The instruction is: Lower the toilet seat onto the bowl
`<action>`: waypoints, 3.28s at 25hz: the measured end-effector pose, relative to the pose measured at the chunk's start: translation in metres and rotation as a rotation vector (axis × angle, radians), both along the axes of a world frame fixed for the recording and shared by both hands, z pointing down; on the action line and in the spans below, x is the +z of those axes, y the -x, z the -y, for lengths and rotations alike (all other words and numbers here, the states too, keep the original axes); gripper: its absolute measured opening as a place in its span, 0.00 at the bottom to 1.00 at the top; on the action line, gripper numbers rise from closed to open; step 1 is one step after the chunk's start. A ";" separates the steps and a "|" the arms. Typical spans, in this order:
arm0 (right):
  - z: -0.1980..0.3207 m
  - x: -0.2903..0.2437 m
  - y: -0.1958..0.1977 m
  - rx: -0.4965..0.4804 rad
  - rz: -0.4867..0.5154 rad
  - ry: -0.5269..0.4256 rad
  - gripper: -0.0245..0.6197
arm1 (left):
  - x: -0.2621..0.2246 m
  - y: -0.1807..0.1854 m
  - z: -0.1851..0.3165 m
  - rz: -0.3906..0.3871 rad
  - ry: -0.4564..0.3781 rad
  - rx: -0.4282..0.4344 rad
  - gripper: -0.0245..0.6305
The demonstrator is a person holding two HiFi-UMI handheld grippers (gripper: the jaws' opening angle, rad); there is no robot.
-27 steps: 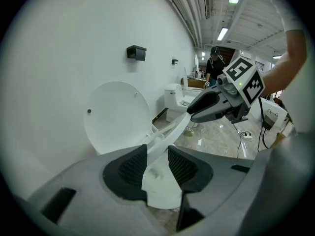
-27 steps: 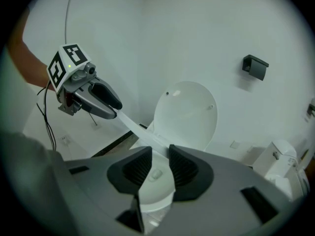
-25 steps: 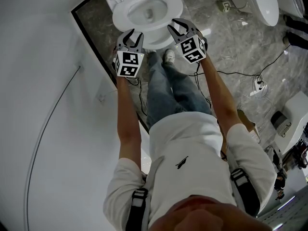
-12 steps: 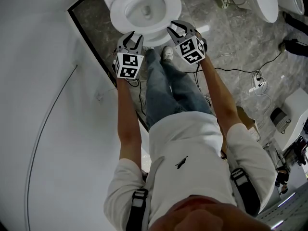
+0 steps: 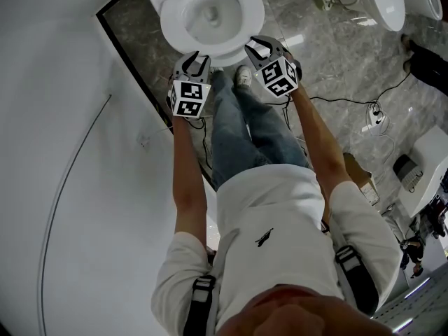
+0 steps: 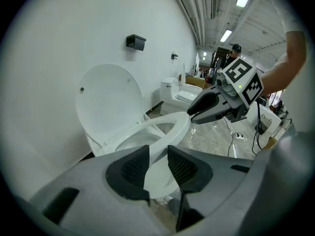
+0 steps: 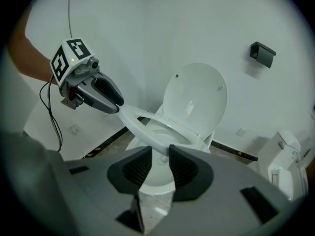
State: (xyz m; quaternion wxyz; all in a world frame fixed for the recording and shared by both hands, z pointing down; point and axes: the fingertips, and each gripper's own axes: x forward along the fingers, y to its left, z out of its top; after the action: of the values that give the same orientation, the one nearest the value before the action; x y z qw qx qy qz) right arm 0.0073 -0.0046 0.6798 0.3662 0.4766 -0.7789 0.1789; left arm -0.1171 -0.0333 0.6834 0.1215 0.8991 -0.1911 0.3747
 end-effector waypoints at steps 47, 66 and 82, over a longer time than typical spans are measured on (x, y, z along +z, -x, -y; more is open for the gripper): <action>-0.069 0.126 0.015 0.042 0.033 0.254 0.17 | 0.128 0.017 -0.071 0.101 0.250 -0.016 0.21; -0.082 0.188 0.019 0.098 0.036 0.330 0.15 | 0.191 0.021 -0.081 0.115 0.306 -0.088 0.20; -0.084 0.220 0.017 0.126 0.033 0.353 0.12 | 0.224 0.022 -0.083 0.128 0.337 -0.131 0.20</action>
State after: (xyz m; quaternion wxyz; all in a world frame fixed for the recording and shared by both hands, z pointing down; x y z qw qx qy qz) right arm -0.0102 0.0791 0.8994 0.4195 0.4500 -0.7099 0.3430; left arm -0.1395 0.0500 0.9073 0.2819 0.8259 -0.1913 0.4492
